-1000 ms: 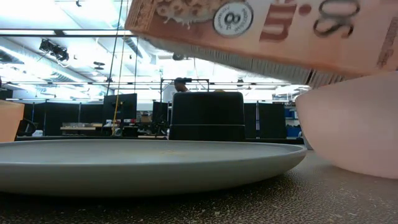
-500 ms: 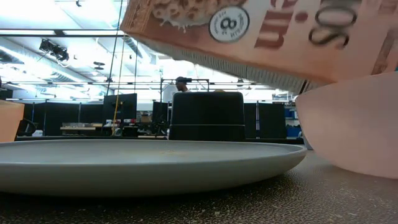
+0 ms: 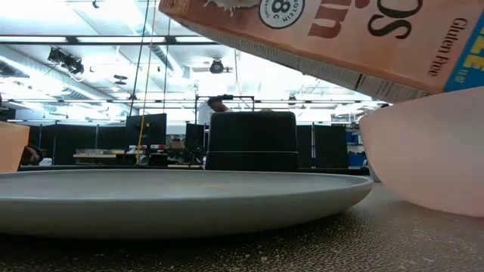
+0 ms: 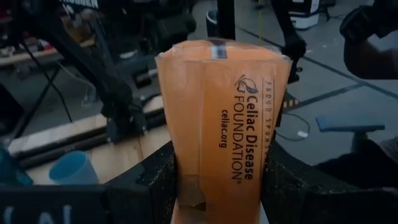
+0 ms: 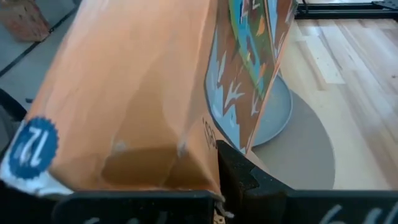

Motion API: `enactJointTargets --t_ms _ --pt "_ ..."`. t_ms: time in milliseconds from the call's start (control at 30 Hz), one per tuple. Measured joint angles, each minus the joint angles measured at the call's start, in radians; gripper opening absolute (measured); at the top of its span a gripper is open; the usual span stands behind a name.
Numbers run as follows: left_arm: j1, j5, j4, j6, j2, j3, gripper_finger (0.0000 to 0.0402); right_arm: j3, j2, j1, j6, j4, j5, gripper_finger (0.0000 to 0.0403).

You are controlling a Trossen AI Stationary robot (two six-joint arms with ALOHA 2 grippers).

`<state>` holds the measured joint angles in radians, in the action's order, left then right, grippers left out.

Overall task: Arrange a breakfast setting
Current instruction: Put cereal into the pink bowl

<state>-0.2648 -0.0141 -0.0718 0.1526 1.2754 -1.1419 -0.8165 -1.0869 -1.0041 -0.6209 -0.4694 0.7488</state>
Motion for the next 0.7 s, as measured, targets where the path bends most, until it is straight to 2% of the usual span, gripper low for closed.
enactJointTargets --t_ms 467,600,700 --pt "0.037 -0.083 0.118 0.010 0.010 0.001 0.0192 -0.002 -0.011 -0.034 -0.038 0.024 0.005 0.0011" --pt "0.046 -0.090 0.091 -0.016 0.025 0.002 0.0192 -0.002 -0.025 -0.030 -0.037 0.027 -0.077 0.0011" --pt "0.054 -0.091 0.097 -0.034 0.034 0.002 0.0192 -0.001 -0.013 -0.035 -0.018 0.016 -0.051 0.0011"
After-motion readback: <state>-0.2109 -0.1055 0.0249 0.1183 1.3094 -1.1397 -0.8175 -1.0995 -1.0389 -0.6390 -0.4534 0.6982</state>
